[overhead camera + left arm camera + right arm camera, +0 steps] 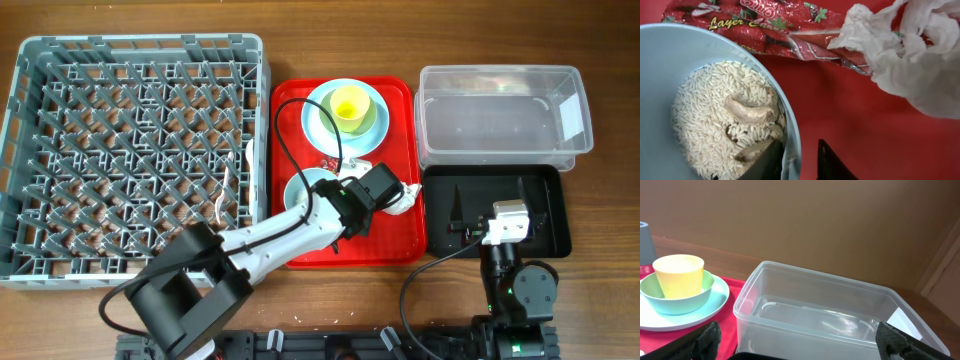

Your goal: Sort waste into correct bins and load items into the dishwasher rack

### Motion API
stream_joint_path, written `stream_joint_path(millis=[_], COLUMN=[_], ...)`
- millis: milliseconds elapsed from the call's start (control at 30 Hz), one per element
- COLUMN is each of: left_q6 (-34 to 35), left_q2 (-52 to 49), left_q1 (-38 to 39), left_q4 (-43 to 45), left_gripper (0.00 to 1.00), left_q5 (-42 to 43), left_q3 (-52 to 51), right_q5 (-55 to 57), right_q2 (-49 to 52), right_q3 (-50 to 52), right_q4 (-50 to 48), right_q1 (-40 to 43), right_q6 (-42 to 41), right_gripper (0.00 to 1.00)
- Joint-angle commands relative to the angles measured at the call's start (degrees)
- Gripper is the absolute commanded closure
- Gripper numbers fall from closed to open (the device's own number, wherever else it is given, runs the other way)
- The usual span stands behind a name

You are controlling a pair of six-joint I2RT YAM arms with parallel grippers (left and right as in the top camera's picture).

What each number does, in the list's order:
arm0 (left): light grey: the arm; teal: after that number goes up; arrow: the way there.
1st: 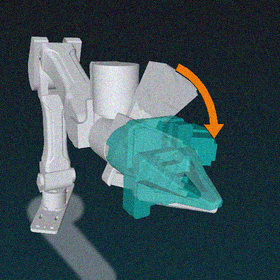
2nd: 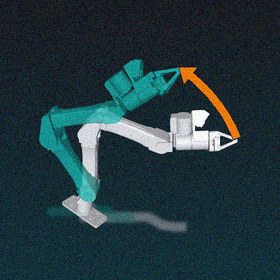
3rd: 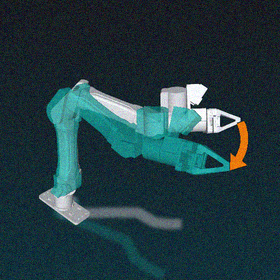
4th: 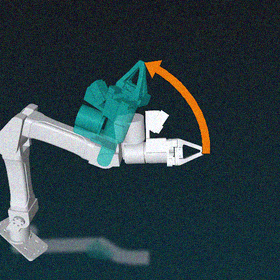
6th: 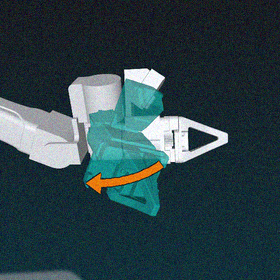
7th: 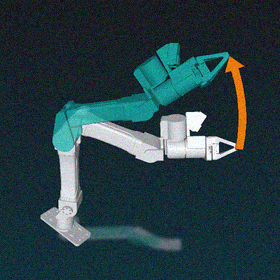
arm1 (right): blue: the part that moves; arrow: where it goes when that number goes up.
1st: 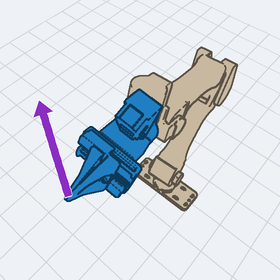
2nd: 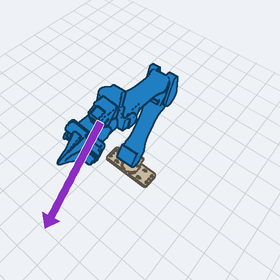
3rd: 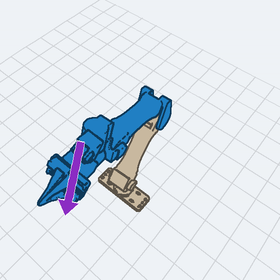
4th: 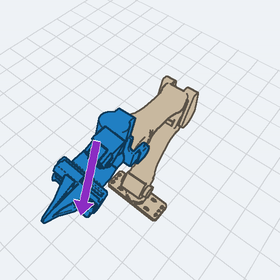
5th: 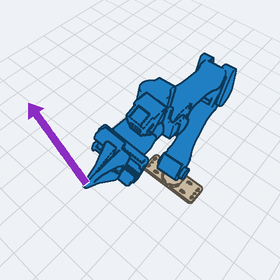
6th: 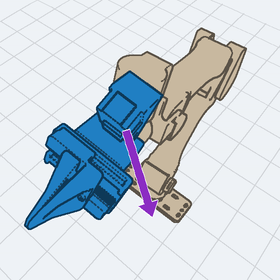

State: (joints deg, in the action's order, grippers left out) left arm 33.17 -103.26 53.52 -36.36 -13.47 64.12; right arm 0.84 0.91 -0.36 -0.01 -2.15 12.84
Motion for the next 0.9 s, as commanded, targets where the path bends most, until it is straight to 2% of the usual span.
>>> stream_joint_path(millis=[0,67,167,300,400,667,867], left_q6=[0.13,0.11,0.11,0.11,0.13,0.31,-4.55], left_q2=[-1.01,-1.01,-1.01,-0.76,1.95,14.82,18.84], left_q1=[-0.04,-0.04,-0.04,-0.04,-0.04,-0.66,-6.01], left_q4=[0.22,0.39,0.37,0.66,0.61,0.39,0.37], left_gripper=[0.79,0.83,0.96,0.96,0.96,0.96,0.96], left_q5=[-1.62,-1.62,-2.82,-8.15,-8.57,-2.84,10.54], left_q3=[-0.37,-0.37,-0.37,-0.35,0.55,1.6,1.62], right_q5=[-0.94,-0.94,-0.94,-0.94,-0.94,-0.94,-0.94], right_q2=[-0.11,-0.11,-0.11,-0.11,-0.11,-0.11,-0.11], right_q3=[0.07,0.07,0.07,0.07,0.07,0.07,0.07], right_q4=[-0.33,-0.33,-0.35,-0.35,-0.33,-0.33,-0.33], right_q1=[0.24,0.24,0.24,0.24,0.24,0.24,0.24], right_q6=[-0.94,-0.94,-0.96,-0.96,-0.96,-0.96,-0.96], right_gripper=[0.0,0.0,0.0,0.0,0.0,0.0,0.0])
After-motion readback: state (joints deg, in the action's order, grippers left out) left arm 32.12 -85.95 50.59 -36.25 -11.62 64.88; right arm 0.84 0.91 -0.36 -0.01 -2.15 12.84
